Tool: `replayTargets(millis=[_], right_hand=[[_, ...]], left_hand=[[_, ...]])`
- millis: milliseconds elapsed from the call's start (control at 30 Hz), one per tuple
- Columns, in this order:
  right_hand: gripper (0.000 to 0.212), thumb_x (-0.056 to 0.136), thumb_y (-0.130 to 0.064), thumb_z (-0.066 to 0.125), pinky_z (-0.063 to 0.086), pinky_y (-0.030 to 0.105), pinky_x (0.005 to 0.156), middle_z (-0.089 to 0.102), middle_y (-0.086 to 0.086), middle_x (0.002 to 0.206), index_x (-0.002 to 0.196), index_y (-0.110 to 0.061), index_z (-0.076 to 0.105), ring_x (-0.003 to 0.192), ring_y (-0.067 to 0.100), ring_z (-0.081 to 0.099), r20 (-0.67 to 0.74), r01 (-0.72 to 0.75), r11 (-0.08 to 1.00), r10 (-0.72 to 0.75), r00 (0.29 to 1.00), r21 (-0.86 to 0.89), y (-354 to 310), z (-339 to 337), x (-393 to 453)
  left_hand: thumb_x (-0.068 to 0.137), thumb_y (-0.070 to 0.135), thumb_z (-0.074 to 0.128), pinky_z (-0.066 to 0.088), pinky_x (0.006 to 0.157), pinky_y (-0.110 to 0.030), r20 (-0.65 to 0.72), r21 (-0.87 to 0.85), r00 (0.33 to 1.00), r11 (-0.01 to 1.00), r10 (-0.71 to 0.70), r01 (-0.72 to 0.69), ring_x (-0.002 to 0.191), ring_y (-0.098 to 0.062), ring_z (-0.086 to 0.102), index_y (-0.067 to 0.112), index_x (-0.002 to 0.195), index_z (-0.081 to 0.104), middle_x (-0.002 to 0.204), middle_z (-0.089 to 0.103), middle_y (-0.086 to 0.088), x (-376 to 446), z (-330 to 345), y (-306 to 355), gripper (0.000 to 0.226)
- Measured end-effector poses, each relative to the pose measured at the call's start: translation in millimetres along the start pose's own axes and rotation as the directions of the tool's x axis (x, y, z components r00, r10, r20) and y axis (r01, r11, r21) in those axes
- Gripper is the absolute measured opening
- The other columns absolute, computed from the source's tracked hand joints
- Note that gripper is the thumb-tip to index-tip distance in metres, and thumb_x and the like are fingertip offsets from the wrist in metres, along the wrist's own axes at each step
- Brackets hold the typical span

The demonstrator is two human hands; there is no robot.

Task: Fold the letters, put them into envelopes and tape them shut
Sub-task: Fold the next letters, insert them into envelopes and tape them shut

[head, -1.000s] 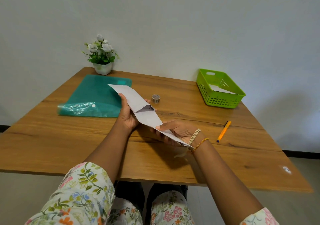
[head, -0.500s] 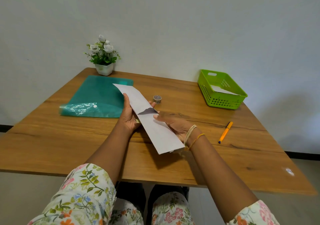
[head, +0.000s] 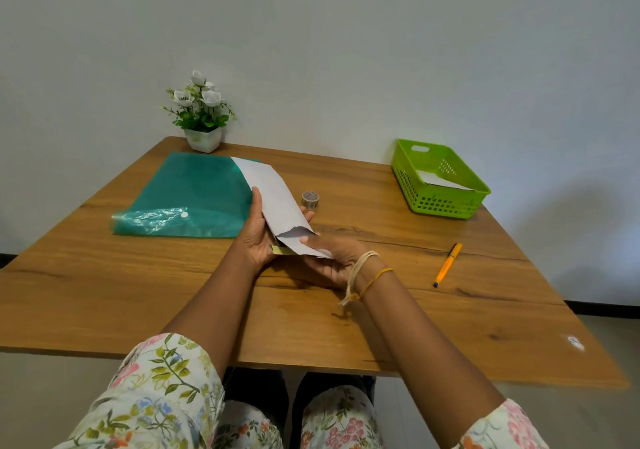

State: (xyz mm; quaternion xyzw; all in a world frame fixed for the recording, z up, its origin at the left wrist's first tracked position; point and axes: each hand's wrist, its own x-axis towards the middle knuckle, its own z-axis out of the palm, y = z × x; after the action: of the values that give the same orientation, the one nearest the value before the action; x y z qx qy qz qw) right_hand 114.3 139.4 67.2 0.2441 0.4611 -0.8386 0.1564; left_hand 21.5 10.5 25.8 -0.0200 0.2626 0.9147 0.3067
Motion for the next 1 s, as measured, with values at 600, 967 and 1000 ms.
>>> replayTargets(millis=[600, 967, 1000], right_hand=[[0.032, 0.085, 0.011, 0.060, 0.056, 0.024, 0.046, 0.065, 0.025, 0.095, 0.116, 0.017, 0.053, 0.049, 0.022, 0.066, -0.196, 0.236, 0.945, -0.193, 0.961, 0.225, 15.7, 23.0, 5.5], [0.020, 0.076, -0.011, 0.078, 0.047, 0.020, 0.038, 0.067, 0.006, 0.056, 0.083, -0.004, 0.060, 0.041, 0.012, 0.061, -0.255, 0.258, 0.945, -0.304, 0.918, -0.199, 16.9, 15.9, 18.5], [0.027, 0.072, -0.021, 0.081, 0.045, 0.021, 0.039, 0.066, 0.004, 0.058, 0.081, -0.007, 0.060, 0.042, 0.012, 0.058, -0.291, 0.254, 0.907, -0.356, 0.888, -0.335, 15.8, 15.0, 22.4]], left_hand=[[0.082, 0.065, 0.055, 0.053, 0.081, -0.061, -0.010, -0.048, 1.000, 0.999, 0.019, -0.019, 0.112, -0.041, 0.060, 0.010, 0.141, 0.037, 0.131, 0.053, -0.027, 3.4, -0.2, -0.2, 0.083], [0.084, 0.063, 0.056, 0.046, 0.090, -0.064, 0.045, -0.075, 0.999, 0.997, -0.006, 0.009, 0.122, -0.045, 0.052, 0.010, 0.142, 0.037, 0.139, 0.047, -0.028, 4.2, -3.7, -1.1, 0.081], [0.084, 0.062, 0.057, 0.045, 0.092, -0.064, 0.048, -0.080, 0.999, 0.997, -0.009, 0.013, 0.121, -0.046, 0.052, 0.010, 0.141, 0.037, 0.138, 0.048, -0.028, 3.9, -3.9, -1.2, 0.080]])
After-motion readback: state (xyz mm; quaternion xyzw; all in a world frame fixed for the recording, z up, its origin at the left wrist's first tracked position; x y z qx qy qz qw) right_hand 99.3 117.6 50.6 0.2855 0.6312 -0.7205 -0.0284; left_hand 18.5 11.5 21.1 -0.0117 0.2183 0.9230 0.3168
